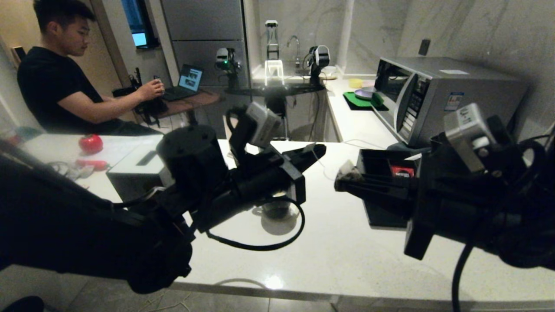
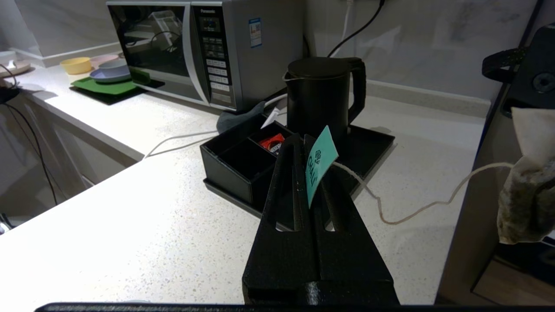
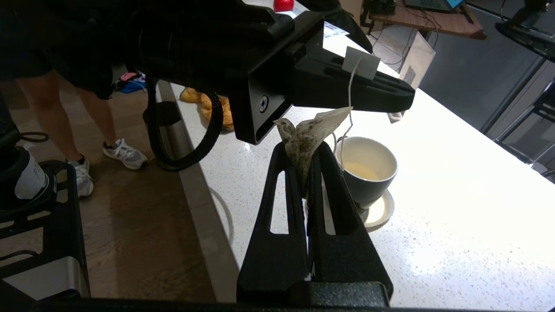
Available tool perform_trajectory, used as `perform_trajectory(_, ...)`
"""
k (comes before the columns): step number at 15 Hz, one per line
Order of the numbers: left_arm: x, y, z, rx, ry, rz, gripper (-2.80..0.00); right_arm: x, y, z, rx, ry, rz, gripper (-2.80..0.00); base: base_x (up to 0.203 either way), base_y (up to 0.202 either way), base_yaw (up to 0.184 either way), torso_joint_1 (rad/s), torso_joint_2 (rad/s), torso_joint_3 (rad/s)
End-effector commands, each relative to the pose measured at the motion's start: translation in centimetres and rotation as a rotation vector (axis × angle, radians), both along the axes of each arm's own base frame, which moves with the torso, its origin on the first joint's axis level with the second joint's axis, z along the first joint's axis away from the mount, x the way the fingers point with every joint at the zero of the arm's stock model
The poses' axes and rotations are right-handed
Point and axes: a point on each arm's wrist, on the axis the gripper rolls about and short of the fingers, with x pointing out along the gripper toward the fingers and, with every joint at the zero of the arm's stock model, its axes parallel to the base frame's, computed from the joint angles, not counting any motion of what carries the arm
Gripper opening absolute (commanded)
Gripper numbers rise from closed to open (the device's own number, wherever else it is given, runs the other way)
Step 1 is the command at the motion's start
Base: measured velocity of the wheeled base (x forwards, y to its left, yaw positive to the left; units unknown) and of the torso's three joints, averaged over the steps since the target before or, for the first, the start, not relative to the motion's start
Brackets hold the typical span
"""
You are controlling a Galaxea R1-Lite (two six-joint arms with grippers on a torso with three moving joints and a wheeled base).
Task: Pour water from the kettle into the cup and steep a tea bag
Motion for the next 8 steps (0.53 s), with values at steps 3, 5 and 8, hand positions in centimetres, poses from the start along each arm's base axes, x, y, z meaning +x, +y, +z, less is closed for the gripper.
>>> perform_trajectory(3,-0.04,0.04,0.13,-0.006,-0.007,-0.001,-2.80,0.03,0.04,-0.11,-0.004,0.000,0.001,-2.80,0.000,0.000,0.000,0.000,0.00,0.000)
perform_trajectory(5,-0.04,0.04,0.13,-0.005,-0.008,-0.001,-2.80,0.01,0.03,-0.11,-0.003,0.003,0.001,-2.80,0.000,0.000,0.000,0.000,0.00,0.000)
perform_trajectory(8,-0.05,0.05,0.10,-0.005,-0.007,-0.001,-2.80,0.02,0.01,-0.16,-0.005,0.005,-0.007,-2.77,0.000,0.000,0.000,0.000,0.00,0.000)
